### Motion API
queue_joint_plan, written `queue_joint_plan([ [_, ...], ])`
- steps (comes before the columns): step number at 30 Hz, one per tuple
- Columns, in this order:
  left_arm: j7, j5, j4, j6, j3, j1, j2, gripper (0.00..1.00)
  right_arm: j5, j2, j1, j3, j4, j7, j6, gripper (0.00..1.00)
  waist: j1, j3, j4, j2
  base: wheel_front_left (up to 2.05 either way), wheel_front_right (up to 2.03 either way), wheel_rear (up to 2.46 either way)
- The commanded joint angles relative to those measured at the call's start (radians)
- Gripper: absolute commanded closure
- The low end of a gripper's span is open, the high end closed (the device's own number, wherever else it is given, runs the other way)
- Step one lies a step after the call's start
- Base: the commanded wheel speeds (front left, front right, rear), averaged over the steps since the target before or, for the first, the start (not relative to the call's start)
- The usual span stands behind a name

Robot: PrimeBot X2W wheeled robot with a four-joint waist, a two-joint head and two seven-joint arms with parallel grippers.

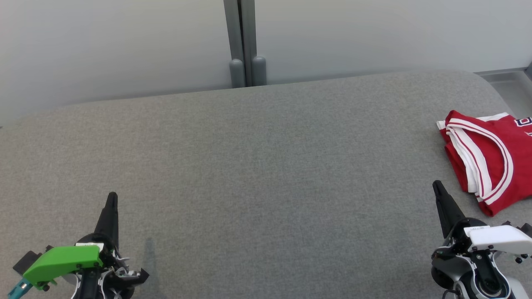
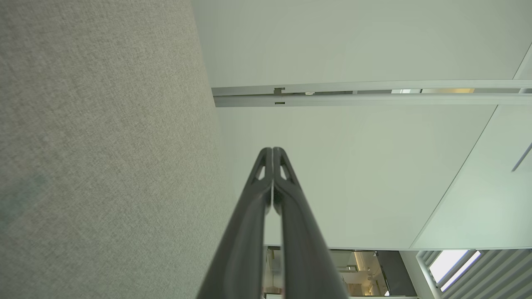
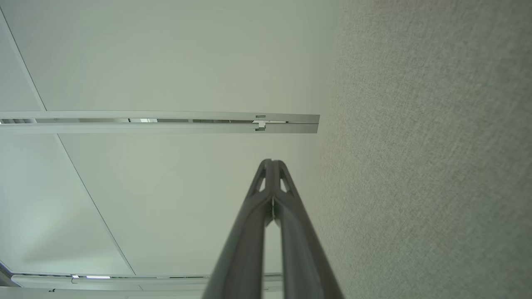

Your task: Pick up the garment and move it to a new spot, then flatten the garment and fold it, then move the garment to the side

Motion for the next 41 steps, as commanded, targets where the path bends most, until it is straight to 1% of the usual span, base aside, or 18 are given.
queue_joint_plan([
  [1, 0.003, -0.003, -0.001, -0.004, 0.002, -0.01, 0.007, 1.0, 0.003, -0.006, 0.01, -0.002, -0.004, 0.002, 0.0, 1.0, 0.0, 0.0, 0.0, 0.0, 0.0, 0.0, 0.0],
  [41, 0.003, -0.003, -0.002, -0.004, 0.002, -0.01, 0.007, 1.0, 0.003, -0.006, 0.01, -0.002, -0.004, 0.002, 0.0, 1.0, 0.0, 0.0, 0.0, 0.0, 0.0, 0.0, 0.0],
])
